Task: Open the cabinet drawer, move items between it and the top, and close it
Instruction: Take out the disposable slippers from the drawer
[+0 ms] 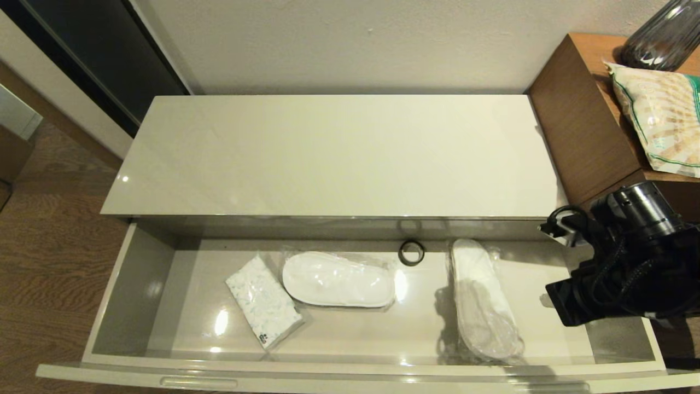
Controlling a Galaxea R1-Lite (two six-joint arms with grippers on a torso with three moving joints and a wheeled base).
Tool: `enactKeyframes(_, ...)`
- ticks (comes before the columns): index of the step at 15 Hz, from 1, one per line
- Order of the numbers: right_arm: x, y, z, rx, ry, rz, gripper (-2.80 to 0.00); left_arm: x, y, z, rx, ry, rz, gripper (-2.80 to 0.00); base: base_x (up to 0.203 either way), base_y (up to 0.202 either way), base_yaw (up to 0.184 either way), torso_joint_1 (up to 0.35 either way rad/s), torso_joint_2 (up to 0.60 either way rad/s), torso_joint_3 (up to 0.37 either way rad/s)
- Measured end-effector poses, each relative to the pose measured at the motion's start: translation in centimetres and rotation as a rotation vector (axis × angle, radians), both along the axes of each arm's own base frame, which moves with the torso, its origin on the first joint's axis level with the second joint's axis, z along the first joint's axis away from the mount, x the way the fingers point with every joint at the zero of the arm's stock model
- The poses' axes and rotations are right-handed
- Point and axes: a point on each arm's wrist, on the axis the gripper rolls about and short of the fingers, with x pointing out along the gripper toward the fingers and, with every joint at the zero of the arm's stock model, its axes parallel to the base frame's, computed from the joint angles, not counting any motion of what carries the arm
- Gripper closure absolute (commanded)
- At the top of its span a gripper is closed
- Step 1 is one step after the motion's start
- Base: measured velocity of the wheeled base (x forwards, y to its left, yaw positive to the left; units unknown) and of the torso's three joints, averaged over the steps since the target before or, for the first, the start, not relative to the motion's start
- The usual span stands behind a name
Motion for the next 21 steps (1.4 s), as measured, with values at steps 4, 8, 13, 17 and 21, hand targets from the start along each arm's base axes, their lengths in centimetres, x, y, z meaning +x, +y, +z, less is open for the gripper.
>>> enactKeyframes(4, -2.5, -0.3, 0.8, -0.14, 0.082, 0.19, 0.0, 0.0, 0.0, 0.0, 0.0, -0.001, -0.001, 0.0, 0.0, 0.0, 0.0, 0.0, 0.0, 0.0)
enactKeyframes(8, -2.3, -0.1, 0.9, -0.241, 0.085, 0.195, 0.0, 0.0, 0.0, 0.0, 0.0, 0.0, -0.001, 0.0, 0.0, 0.0, 0.0, 0.0, 0.0, 0.0)
enactKeyframes(13, 0.1, 0.4, 0.8, -0.286, 0.096, 0.087, -2.8, 0.0, 0.0, 0.0, 0.0, 0.0, 0.0, 0.0, 0.0, 0.0, 0.0, 0.0, 0.0, 0.0)
enactKeyframes(17, 1.0, 0.7, 0.8, -0.187, 0.221, -0.122, -2.8, 0.0, 0.0, 0.0, 0.0, -0.001, 0.0, 0.0, 0.0, 0.0, 0.0, 0.0, 0.0, 0.0)
enactKeyframes(21, 2.3, 1.3, -0.4, -0.075, 0.329, -0.324, -2.8, 0.0, 0.0, 0.0, 0.0, 0.001, 0.0, 0.0, 0.0, 0.0, 0.0, 0.0, 0.0, 0.0)
